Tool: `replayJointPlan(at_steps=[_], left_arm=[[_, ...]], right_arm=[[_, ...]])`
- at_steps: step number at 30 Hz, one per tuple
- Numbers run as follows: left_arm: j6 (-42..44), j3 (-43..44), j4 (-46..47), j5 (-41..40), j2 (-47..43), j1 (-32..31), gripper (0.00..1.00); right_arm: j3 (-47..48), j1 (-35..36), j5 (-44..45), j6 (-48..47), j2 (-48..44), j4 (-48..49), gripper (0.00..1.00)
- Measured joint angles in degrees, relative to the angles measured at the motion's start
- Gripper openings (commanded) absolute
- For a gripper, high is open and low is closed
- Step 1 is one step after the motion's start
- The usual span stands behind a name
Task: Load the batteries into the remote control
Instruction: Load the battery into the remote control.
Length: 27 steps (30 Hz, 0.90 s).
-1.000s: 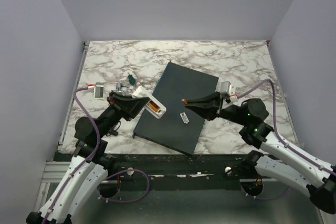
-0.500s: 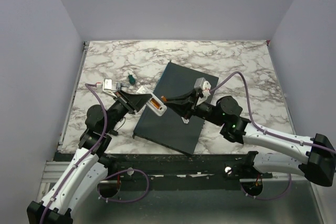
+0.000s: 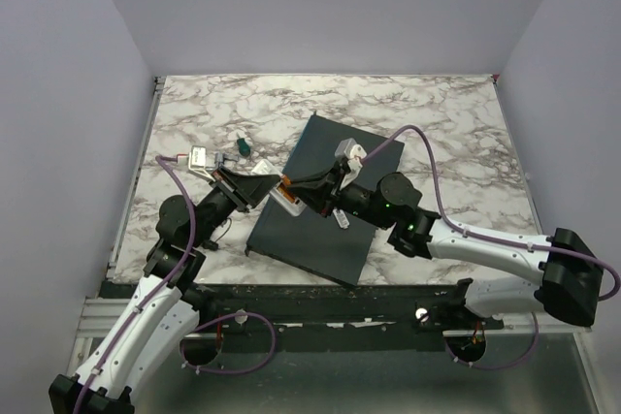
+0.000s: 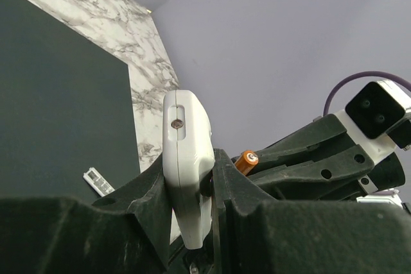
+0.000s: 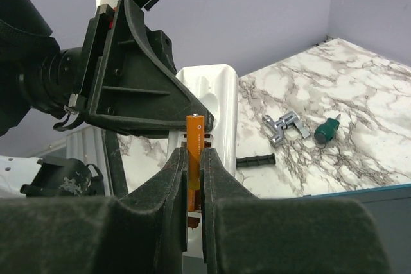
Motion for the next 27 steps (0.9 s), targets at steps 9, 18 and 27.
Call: replayJointPlan(at_steps=[9,18,27], left_arm=[[-0.2,0.0,-0.6,-0.1,-0.3,-0.1,0.00],[-0.6,0.0,-1.0,-0.8,-0.7,-0.1,0.00],[-1.2,0.0,-2.2,-1.2,-1.1,-0.1,0.00]], right_arm=[[0.5,0.8,0.9,0.0,2.0,-0.2,0.01],[0.9,1.6,2.8,-1.8,2.1,-0.9,0.07],[1.0,2.1,3.3,-3.4,2.4,-1.4,0.16]])
